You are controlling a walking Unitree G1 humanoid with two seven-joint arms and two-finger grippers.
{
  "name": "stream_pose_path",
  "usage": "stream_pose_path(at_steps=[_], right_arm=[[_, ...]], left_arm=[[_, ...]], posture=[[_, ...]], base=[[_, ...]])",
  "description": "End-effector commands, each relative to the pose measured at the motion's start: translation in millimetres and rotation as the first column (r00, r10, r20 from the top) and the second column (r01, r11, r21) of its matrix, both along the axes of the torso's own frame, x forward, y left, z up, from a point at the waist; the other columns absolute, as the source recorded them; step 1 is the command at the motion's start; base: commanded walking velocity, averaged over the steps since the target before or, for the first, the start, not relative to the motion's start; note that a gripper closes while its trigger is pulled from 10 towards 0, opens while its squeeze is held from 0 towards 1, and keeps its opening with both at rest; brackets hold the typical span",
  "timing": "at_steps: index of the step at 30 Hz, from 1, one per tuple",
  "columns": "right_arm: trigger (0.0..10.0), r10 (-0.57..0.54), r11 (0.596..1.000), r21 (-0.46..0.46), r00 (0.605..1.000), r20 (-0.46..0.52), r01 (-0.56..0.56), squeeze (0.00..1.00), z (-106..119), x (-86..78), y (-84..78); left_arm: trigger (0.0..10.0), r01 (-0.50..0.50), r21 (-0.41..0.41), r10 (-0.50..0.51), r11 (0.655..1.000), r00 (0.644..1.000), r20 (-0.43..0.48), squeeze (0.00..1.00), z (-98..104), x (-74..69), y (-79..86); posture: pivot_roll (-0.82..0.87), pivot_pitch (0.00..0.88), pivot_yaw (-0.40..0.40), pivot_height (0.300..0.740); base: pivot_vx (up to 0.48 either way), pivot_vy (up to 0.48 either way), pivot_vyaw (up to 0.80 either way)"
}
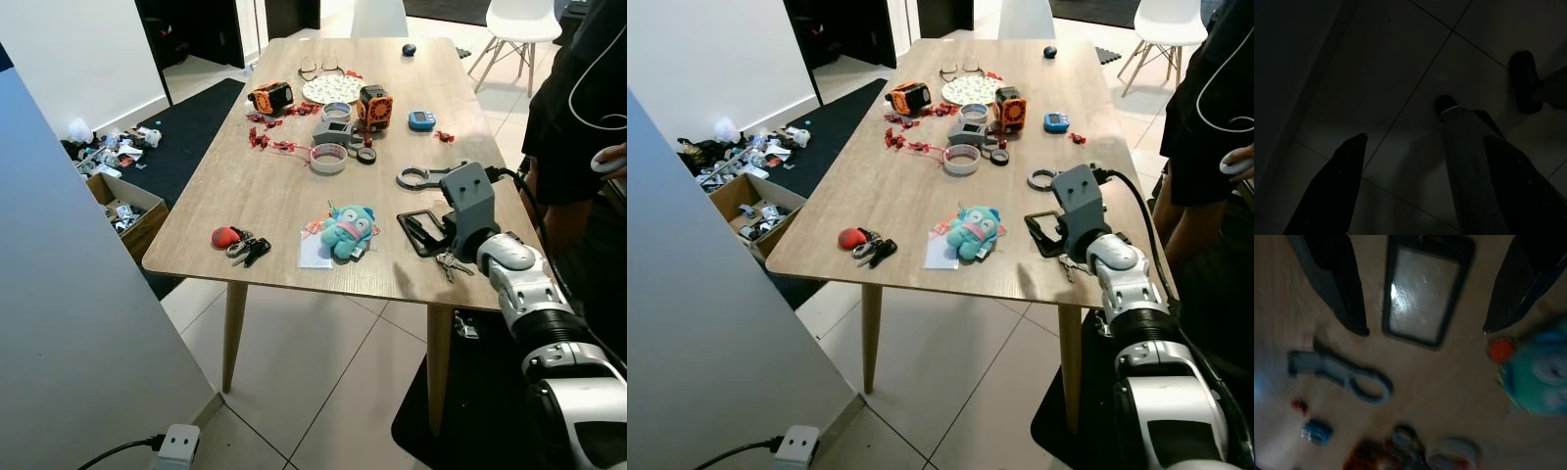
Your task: Hang keys on a hook
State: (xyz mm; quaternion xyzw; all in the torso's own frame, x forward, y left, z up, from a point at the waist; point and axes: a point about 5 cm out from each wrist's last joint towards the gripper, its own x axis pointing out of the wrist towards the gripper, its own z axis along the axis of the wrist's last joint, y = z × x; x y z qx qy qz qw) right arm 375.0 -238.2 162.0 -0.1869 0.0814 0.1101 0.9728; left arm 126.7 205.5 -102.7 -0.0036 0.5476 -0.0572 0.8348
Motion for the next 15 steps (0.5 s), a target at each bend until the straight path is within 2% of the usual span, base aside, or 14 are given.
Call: stream_pose_path(at_steps=[1, 5, 7, 8, 9, 10, 13, 15], right_arm=[[10.0, -0.054, 0.998, -0.027, 0.998, -0.022, 0.053, 0.0, -2, -2.3, -9.3], [10.0, -0.143, 0.99, -0.022, 0.99, -0.023, 0.142, 0.0, 3, -6.5, -29.1], [10.0, -0.143, 0.99, -0.022, 0.99, -0.023, 0.142, 0.0, 3, -6.5, -29.1], [10.0, -0.204, 0.979, 0.009, 0.976, -0.078, 0.205, 0.0, -2, -11.5, -40.6], [10.0, -0.204, 0.979, 0.009, 0.976, -0.078, 0.205, 0.0, -2, -11.5, -40.6], [10.0, -0.24, 0.97, 0.01, 0.963, -0.126, 0.243, 0.0, -8, -15.8, -47.1], [10.0, -0.24, 0.97, 0.016, 0.961, -0.14, 0.244, 0.0, -11, -17.1, -47.7], [10.0, -0.19, 0.975, 0.084, 0.97, -0.154, 0.205, 0.0, -14, -18.2, -41.6]], left_arm=[[10.0, 0.005, -0.001, -0.005, 1.0, 1.0, -0.017, 0.0, -1, -4.3, -0.2], [10.0, 0.009, 0.0, -0.009, 1.0, 1.0, -0.02, 0.0, -2, -4.9, 0.1], [10.0, 0.009, 0.0, -0.009, 1.0, 1.0, -0.02, 0.0, -2, -4.9, 0.1], [10.0, 0.012, 0.0, -0.012, 1.0, 1.0, -0.02, 0.0, -1, -4.9, 0.4], [10.0, 0.012, 0.0, -0.012, 1.0, 1.0, -0.02, 0.0, -1, -4.9, 0.4], [10.0, 0.012, 0.001, -0.012, 1.0, 1.0, -0.02, 0.0, -1, -4.5, 0.7], [10.0, 0.013, 0.001, -0.013, 1.0, 1.0, -0.019, 0.0, -1, -4.4, 0.6], [10.0, 0.017, 0.001, -0.017, 1.0, 1.0, -0.02, 0.0, -1, -4.7, 0.8]], posture=[[-0.11, 0.055, 0.059, 0.74], [-0.12, 0.054, 0.061, 0.74], [-0.12, 0.054, 0.061, 0.74], [-0.12, 0.053, 0.057, 0.74], [-0.12, 0.053, 0.057, 0.74], [-0.12, 0.053, 0.057, 0.74], [-0.12, 0.053, 0.057, 0.74], [-0.12, 0.054, 0.061, 0.74]], base=[[0.0, 0.0, 0.0], [0.0, 0.0, 0.0], [0.0, 0.0, 0.0], [0.0, 0.0, 0.0], [0.0, 0.0, 0.0], [0.0, 0.0, 0.0], [0.0, 0.0, 0.0], [0.0, 0.0, 0.0]])
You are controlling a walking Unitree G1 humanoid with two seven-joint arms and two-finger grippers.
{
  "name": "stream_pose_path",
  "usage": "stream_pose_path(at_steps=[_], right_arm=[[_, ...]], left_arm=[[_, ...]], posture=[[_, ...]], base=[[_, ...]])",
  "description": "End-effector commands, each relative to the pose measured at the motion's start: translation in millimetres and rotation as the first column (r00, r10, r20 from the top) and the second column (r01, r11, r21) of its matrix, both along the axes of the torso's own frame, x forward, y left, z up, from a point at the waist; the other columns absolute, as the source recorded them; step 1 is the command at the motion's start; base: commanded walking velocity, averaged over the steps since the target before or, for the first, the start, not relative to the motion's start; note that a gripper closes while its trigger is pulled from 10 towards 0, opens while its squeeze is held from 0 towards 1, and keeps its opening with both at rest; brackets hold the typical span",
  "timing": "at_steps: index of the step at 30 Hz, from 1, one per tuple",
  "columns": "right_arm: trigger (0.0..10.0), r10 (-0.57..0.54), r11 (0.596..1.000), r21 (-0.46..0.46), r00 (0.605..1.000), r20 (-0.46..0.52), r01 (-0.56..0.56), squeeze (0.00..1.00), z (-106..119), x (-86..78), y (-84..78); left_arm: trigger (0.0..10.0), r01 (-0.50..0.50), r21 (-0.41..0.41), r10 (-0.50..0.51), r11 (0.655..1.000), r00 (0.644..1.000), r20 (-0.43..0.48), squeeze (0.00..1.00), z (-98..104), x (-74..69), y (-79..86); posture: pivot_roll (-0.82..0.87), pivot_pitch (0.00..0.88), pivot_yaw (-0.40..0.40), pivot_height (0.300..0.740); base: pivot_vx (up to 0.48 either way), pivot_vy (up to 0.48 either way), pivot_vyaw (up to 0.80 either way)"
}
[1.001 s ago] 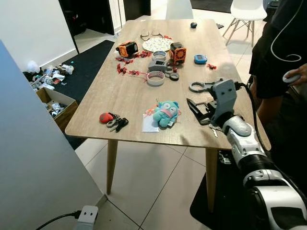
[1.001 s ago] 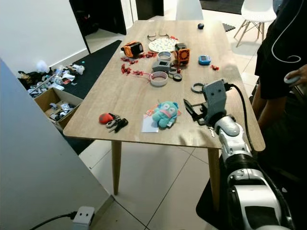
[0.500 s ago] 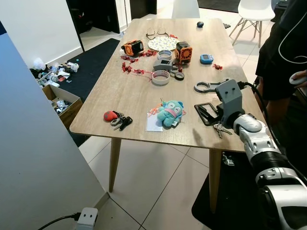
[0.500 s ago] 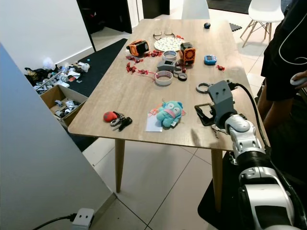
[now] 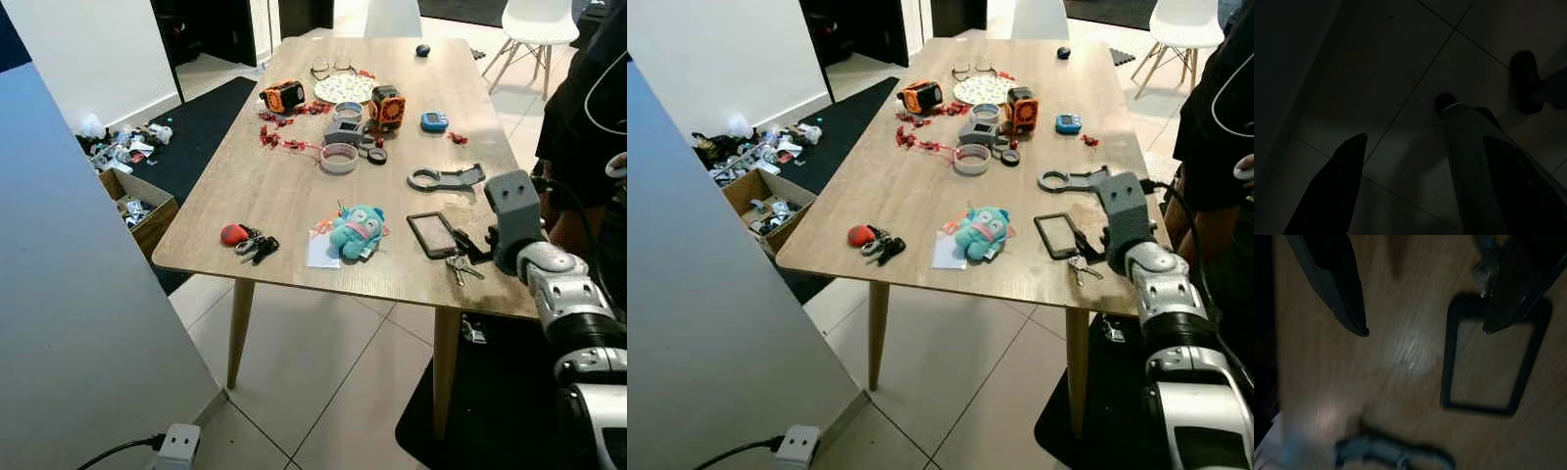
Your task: Hang keys on a hook
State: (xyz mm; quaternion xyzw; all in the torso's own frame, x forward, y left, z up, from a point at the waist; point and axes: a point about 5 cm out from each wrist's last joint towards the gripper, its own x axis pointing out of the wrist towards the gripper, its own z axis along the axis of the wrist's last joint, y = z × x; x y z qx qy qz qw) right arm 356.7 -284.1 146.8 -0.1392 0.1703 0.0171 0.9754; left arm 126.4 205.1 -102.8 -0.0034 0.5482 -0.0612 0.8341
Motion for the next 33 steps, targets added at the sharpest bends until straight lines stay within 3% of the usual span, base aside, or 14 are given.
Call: stream_pose_path(at_steps=[1, 11, 15, 21, 33], right_arm=[[10.0, 0.043, 0.997, 0.069, 0.999, 0.017, -0.044, 0.0, 0, -0.4, 7.4], [10.0, 0.143, 0.947, 0.29, 0.99, 0.018, -0.142, 0.0, -1, -7.2, 26.0], [10.0, 0.145, 0.951, 0.28, 0.989, -0.017, -0.134, 0.0, -3, -10.7, 24.3], [10.0, 0.06, 0.963, 0.266, 0.996, -0.071, -0.039, 0.0, -11, -15.8, 10.7], [10.0, 0.046, 0.958, 0.288, 0.993, -0.106, -0.014, 0.0, -19, -21.7, 14.2]], left_arm=[[10.0, 0.013, 0.006, -0.013, 1.0, 1.0, -0.019, 0.0, -1, -4.6, 1.4], [10.0, 0.031, 0.01, -0.031, 0.999, 0.999, -0.022, 0.0, -1, -4.3, 2.7], [10.0, 0.037, 0.012, -0.037, 0.999, 0.999, -0.023, 0.0, -1, -4.0, 3.0], [10.0, 0.04, 0.012, -0.04, 0.999, 0.999, -0.022, 0.0, -1, -3.4, 3.1], [10.0, 0.05, 0.014, -0.05, 0.999, 0.998, -0.024, 0.0, 0, -3.3, 3.2]], posture=[[-0.12, 0.055, 0.064, 0.74], [-0.13, 0.06, 0.077, 0.74], [-0.13, 0.061, 0.076, 0.74], [-0.12, 0.062, 0.078, 0.74], [-0.12, 0.061, 0.08, 0.74]], base=[[0.0, 0.0, 0.0], [0.0, 0.0, 0.0], [0.0, 0.0, 0.0], [0.0, 0.0, 0.0], [0.0, 0.0, 0.0]])
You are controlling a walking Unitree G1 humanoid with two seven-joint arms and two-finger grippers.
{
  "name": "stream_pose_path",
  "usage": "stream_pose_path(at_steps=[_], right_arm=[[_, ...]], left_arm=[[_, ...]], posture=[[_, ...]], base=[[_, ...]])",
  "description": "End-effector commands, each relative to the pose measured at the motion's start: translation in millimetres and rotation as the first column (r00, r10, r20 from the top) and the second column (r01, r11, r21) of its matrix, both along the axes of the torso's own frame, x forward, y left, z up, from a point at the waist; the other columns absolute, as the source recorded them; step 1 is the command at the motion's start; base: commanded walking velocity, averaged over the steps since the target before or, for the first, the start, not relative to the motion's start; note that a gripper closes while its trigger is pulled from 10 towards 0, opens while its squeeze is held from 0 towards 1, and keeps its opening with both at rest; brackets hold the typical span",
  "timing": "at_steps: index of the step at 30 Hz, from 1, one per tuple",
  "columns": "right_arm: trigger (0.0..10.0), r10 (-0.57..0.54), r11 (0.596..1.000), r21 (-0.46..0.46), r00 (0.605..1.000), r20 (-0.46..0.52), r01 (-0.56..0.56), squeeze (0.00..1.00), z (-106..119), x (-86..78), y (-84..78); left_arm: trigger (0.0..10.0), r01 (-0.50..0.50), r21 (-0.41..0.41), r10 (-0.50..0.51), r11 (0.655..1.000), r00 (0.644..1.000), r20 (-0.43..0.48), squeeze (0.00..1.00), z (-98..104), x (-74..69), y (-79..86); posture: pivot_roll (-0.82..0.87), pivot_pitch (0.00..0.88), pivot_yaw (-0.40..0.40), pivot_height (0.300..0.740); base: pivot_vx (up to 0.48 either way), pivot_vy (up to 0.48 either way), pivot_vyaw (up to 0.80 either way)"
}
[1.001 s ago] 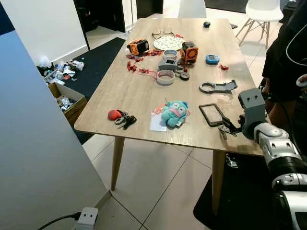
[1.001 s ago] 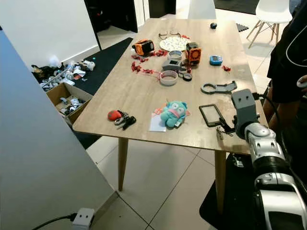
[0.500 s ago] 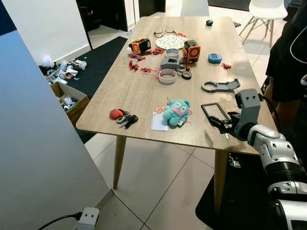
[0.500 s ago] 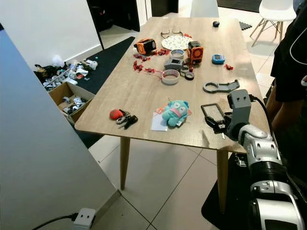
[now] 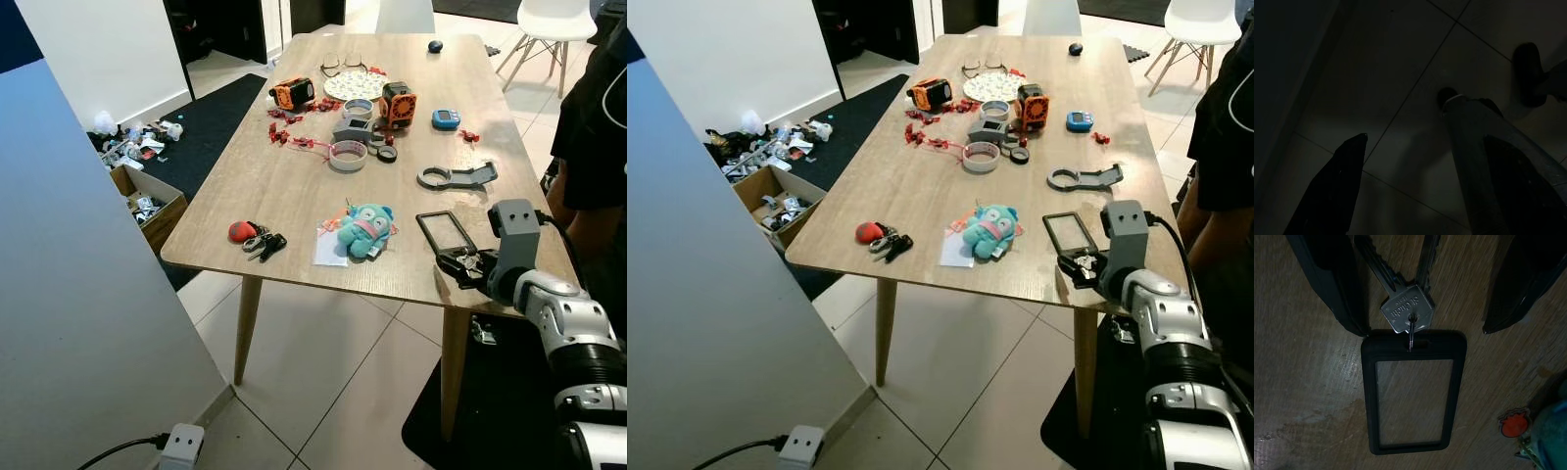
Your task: Hang keys on a hook
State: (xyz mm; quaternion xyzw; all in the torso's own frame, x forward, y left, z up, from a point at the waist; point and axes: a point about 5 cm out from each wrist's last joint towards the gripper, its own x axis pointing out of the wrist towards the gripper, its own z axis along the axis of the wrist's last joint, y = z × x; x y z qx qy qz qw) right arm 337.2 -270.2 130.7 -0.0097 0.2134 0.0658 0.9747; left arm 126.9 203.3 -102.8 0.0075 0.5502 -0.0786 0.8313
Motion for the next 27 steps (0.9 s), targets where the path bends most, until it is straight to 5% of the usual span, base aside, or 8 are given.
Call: stream_pose_path(at_steps=[1, 3, 5, 27], right_arm=[[8.4, -0.023, 1.0, 0.019, 0.999, -0.03, 0.024, 0.0, -8.5, -4.1, -1.2], [7.8, -0.03, 0.999, 0.021, 0.999, -0.039, 0.031, 0.0, -10.7, -5.1, -2.2], [0.0, -0.057, 0.998, 0.016, 0.997, -0.057, 0.058, 0.0, -14.4, -7.1, -6.0], [0.0, -0.102, 0.995, 0.006, 0.994, -0.044, 0.103, 0.0, -13.7, -7.4, -8.8]], left_arm=[[10.0, 0.009, 0.016, -0.009, 1.0, 1.0, -0.017, 0.0, -0.4, -3.7, 5.3], [10.0, 0.009, 0.016, -0.009, 1.0, 1.0, -0.017, 0.0, -0.4, -3.7, 5.4], [10.0, 0.008, 0.015, -0.008, 1.0, 1.0, -0.017, 0.0, -0.4, -3.8, 5.5], [10.0, 0.012, 0.016, -0.012, 1.0, 1.0, -0.02, 0.0, -0.7, -4.9, 5.6]], posture=[[-0.12, 0.063, 0.078, 0.74], [-0.12, 0.063, 0.078, 0.74], [-0.12, 0.062, 0.079, 0.74], [-0.13, 0.063, 0.078, 0.74]], base=[[0.0, 0.0, 0.0], [0.0, 0.0, 0.0], [0.0, 0.0, 0.0], [0.0, 0.0, 0.0]])
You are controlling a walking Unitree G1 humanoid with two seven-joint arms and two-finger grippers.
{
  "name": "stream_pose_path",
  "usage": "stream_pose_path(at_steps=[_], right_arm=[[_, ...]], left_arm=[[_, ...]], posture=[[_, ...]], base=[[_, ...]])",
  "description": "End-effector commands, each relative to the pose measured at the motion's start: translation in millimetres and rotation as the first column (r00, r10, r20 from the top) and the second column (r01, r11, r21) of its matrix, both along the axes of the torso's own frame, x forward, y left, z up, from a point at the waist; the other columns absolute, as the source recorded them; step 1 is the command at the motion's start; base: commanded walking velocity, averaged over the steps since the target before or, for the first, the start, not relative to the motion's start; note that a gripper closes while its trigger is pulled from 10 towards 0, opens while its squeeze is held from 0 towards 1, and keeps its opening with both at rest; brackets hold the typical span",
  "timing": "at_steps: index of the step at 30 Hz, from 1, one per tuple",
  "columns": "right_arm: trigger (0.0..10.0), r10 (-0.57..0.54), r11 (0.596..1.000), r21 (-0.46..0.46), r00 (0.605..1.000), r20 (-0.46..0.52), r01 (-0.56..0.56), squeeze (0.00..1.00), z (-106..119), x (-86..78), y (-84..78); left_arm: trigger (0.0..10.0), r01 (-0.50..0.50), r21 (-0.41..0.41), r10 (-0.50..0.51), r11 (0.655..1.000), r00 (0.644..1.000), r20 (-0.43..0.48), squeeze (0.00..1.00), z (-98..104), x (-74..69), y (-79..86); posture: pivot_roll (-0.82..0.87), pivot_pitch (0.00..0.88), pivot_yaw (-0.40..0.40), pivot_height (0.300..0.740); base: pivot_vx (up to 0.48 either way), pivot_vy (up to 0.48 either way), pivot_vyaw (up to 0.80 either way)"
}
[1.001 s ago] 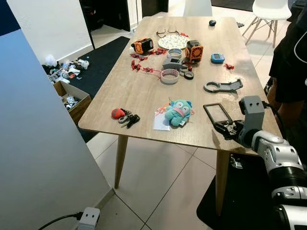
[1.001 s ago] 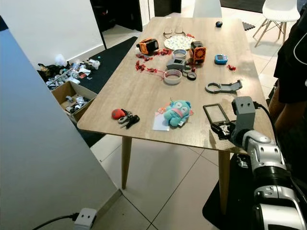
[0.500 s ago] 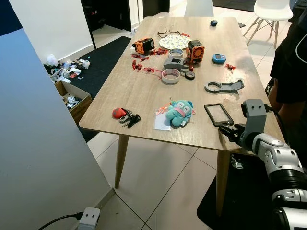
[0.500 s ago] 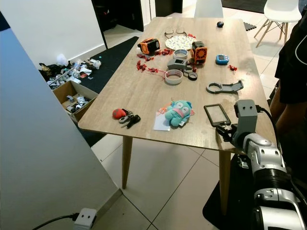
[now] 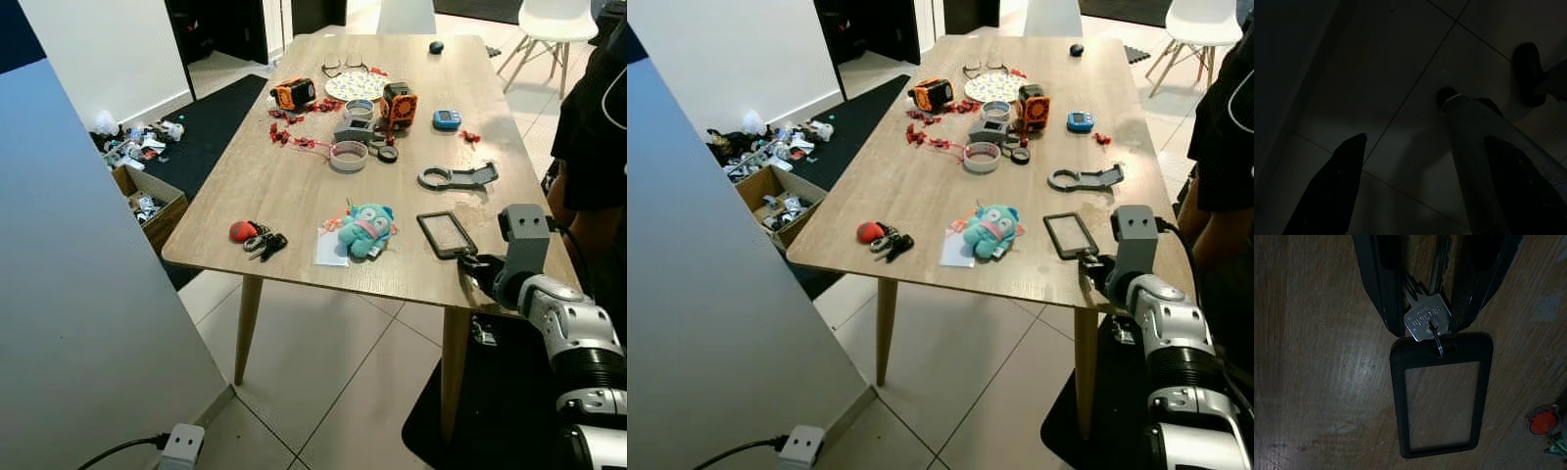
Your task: Hang keys on a hook
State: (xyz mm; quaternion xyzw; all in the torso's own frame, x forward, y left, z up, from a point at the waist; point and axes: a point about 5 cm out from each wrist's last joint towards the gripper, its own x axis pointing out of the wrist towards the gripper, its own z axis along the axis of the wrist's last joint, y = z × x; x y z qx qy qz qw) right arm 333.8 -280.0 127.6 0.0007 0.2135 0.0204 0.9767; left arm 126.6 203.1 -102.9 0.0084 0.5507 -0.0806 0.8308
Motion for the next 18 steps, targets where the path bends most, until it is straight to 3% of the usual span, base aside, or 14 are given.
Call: stream_pose_path(at_steps=[1, 7, 8, 9, 15, 16, 18], right_arm=[[0.0, -0.009, 1.0, 0.01, 0.999, -0.044, 0.01, 0.0, -11, -4.0, 1.0], [0.0, 0.01, 1.0, -0.007, 1.0, -0.005, -0.01, 0.0, -6, -0.3, 4.0], [2.3, 0.007, 1.0, -0.013, 1.0, 0.006, -0.007, 0.0, -5, 0.7, 3.9], [10.0, 0.004, 1.0, -0.026, 1.0, 0.023, -0.003, 0.0, -2, 2.2, 3.3], [10.0, -0.016, 0.999, -0.047, 0.997, 0.078, 0.02, 0.0, 8, 6.7, 0.8], [10.0, 0.003, 0.999, -0.033, 0.982, 0.188, 0.003, 0.0, 26, 12.1, 3.4], [10.0, 0.016, 1.0, -0.029, 0.973, 0.23, -0.01, 0.0, 32, 13.5, 4.9]], left_arm=[[10.0, 0.008, 0.017, -0.008, 1.0, 1.0, -0.018, 0.0, -1, -4.6, 5.8], [10.0, 0.011, 0.017, -0.011, 1.0, 1.0, -0.019, 0.0, -1, -4.7, 4.9], [10.0, 0.012, 0.017, -0.012, 1.0, 1.0, -0.019, 0.0, -1, -4.5, 4.7], [10.0, 0.013, 0.017, -0.012, 1.0, 1.0, -0.018, 0.0, -1, -4.3, 4.4], [10.0, 0.013, 0.016, -0.013, 1.0, 1.0, -0.017, 0.0, -1, -3.7, 3.7], [10.0, 0.013, 0.015, -0.013, 1.0, 1.0, -0.017, 0.0, -1, -3.8, 3.3], [10.0, 0.014, 0.015, -0.014, 1.0, 1.0, -0.017, 0.0, -1, -3.8, 3.1]], posture=[[-0.13, 0.063, 0.078, 0.74], [-0.13, 0.059, 0.075, 0.74], [-0.13, 0.059, 0.074, 0.74], [-0.13, 0.057, 0.073, 0.74], [-0.13, 0.055, 0.072, 0.74], [-0.13, 0.056, 0.075, 0.74], [-0.13, 0.056, 0.075, 0.74]], base=[[0.0, 0.0, 0.0], [0.0, 0.0, 0.0], [0.0, 0.0, 0.0], [0.0, 0.0, 0.0], [0.0, 0.0, 0.0], [0.0, 0.0, 0.0], [0.0, 0.0, 0.0]])
